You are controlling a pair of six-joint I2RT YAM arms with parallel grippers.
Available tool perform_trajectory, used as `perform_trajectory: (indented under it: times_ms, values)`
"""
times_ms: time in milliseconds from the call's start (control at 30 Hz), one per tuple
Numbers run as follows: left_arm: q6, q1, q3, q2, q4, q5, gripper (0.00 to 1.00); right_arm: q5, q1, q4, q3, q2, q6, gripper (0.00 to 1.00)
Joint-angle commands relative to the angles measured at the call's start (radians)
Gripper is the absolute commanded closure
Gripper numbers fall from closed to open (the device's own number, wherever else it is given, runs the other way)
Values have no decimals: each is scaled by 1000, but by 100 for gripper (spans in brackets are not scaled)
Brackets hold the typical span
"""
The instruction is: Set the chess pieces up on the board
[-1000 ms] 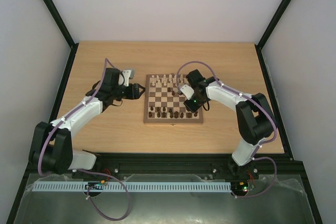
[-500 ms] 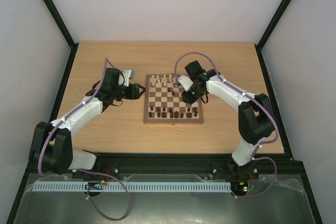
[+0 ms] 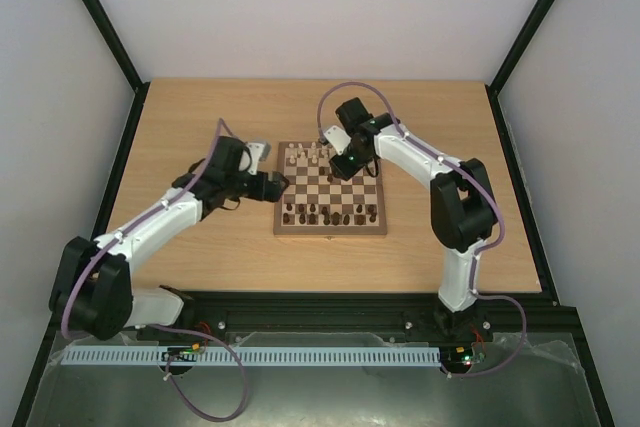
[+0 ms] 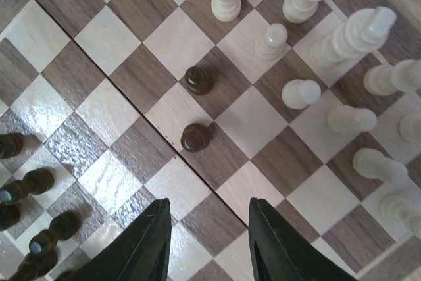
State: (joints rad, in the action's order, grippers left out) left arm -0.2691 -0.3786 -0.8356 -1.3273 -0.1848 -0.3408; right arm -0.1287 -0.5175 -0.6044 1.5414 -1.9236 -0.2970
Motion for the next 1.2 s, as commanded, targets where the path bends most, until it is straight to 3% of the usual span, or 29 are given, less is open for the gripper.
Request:
perform_trajectory:
  times_ms: [0, 167, 333, 633, 933, 1167]
  values:
    - [103, -172, -57, 60, -139, 346, 1, 17, -22, -64, 69, -62, 13, 64]
    - [75, -220, -91, 64, -229, 472, 1, 28, -42, -67, 93, -106, 18, 64]
    - [48, -225, -81, 155, -246, 453, 1, 39, -49, -65, 108, -135, 28, 65]
    - [102, -228, 151, 421, 23, 421, 1, 55, -50, -62, 151, -189, 39, 73]
    - [94, -227, 156, 406, 38, 402, 1, 34, -50, -53, 167, -206, 54, 89]
    - [101, -228, 172, 429, 50, 419, 1, 33, -49, -57, 88, -106, 47, 94]
